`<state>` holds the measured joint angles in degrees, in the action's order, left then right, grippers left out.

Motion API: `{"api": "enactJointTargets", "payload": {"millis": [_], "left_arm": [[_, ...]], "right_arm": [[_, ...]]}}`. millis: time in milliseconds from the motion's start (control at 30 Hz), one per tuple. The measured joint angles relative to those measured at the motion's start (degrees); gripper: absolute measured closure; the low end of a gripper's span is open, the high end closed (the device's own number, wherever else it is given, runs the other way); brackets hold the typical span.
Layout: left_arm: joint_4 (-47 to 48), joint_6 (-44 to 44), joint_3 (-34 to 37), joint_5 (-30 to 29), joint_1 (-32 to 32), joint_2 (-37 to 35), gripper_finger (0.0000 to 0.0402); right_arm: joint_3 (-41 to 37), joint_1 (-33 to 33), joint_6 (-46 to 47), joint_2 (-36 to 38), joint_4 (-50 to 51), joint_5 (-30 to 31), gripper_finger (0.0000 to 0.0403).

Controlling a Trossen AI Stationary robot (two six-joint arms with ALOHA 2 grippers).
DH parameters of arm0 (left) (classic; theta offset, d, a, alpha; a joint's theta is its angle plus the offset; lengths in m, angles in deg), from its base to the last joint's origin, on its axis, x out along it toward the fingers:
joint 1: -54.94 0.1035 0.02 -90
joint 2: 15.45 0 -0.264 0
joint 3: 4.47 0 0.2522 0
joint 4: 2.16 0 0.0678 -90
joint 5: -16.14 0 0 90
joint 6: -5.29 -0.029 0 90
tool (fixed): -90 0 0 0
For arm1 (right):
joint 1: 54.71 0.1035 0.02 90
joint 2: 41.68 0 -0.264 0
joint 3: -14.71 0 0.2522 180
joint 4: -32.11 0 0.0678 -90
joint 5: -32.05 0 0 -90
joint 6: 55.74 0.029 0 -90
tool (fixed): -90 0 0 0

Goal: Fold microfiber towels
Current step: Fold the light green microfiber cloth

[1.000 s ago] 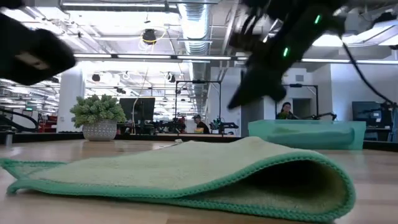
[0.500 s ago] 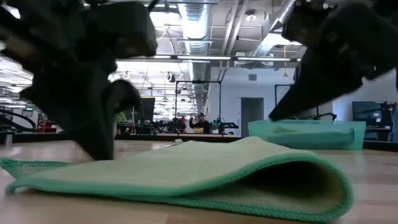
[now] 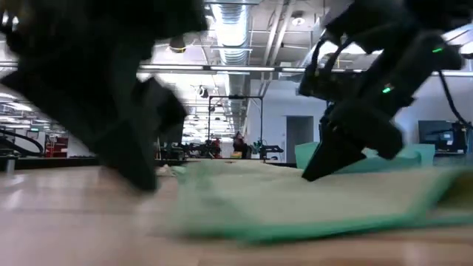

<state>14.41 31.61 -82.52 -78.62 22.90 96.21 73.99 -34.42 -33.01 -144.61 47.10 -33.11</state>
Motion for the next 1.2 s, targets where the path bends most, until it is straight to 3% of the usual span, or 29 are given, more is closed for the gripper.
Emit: {"api": "enactJointTargets", "payload": {"millis": [133,267,367,467,600,733,933,1200], "left_arm": [[11.6,-5.4,-7.1,-6.7,1.1,-2.0,0.0401],[24.4,-10.6,-14.2,-10.6,1.7,-2.4,0.0401],[23.7,-16.1,-16.1,-12.9,1.7,-2.8,0.0401],[18.7,-24.8,-16.2,-12.1,1.8,-1.2,0.0401],[10.9,-31.8,-16.6,-10.7,2.4,2.8,0.0401],[11.4,-37.4,-20.4,-8.5,3.0,8.7,0.0401],[18.0,-42.1,-29.0,-9.8,3.5,15.8,0.0387],[21.7,-44.6,-32.5,-10.0,3.6,18.1,0.0316]], "right_arm": [[0.1,-5.2,-5.2,5.4,2.6,-1.4,0.0401],[0.1,-6.0,-8.2,11.2,6.7,-6.9,0.0392],[0.2,-4.1,-6.4,15.3,8.6,-10.1,0.0383],[-1.0,1.6,-3.5,18.2,11.6,-8.8,0.0382],[-5.1,11.2,2.8,22.2,11.9,0.9,0.0392],[-9.1,18.2,11.7,24.8,12.4,6.3,0.0394],[-10.6,21.9,17.9,24.2,11.8,7.0,0.0385],[-10.5,22.1,19.3,23.0,11.8,6.6,0.0391]]}}
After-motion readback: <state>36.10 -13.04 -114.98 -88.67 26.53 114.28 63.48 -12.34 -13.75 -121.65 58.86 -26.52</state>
